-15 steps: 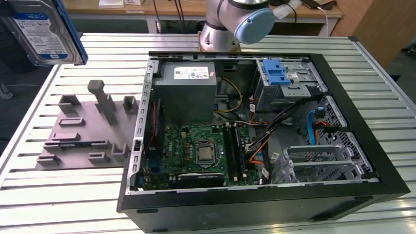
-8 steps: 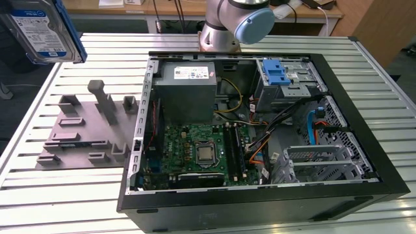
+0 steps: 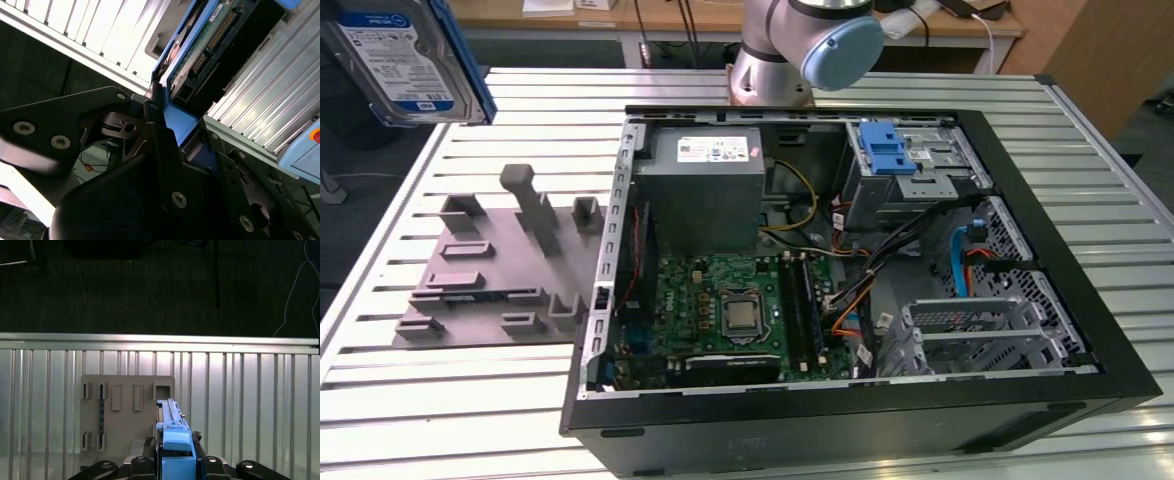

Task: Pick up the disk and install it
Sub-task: 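Pick up the disk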

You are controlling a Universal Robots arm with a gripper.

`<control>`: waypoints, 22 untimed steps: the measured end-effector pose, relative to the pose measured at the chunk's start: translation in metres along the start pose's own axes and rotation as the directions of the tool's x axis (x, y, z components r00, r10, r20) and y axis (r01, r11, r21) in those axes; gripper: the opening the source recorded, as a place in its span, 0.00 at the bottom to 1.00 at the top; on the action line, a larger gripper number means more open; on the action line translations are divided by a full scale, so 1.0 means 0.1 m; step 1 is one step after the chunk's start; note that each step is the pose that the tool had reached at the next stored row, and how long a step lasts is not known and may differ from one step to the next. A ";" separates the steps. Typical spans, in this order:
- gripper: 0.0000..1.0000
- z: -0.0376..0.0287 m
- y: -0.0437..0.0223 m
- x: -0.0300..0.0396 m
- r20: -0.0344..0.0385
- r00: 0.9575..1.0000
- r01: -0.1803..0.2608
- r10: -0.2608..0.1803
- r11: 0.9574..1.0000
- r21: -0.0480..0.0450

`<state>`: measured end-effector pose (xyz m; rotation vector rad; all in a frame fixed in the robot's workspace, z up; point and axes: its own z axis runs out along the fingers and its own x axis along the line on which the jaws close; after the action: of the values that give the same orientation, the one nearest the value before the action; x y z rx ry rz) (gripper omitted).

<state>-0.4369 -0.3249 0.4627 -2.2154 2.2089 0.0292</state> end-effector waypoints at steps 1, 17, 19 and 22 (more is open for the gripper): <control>0.36 -0.008 0.000 0.000 0.000 1.000 0.000 0.000 1.000 0.000; 0.36 -0.149 0.001 -0.006 0.000 1.000 0.000 0.000 1.000 0.001; 0.36 -0.165 0.001 -0.007 0.000 1.000 0.000 0.000 1.000 0.001; 0.36 -0.189 0.002 -0.008 0.000 1.000 0.000 0.000 1.000 0.001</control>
<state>-0.4370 -0.3245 0.4816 -2.2152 2.2085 0.0286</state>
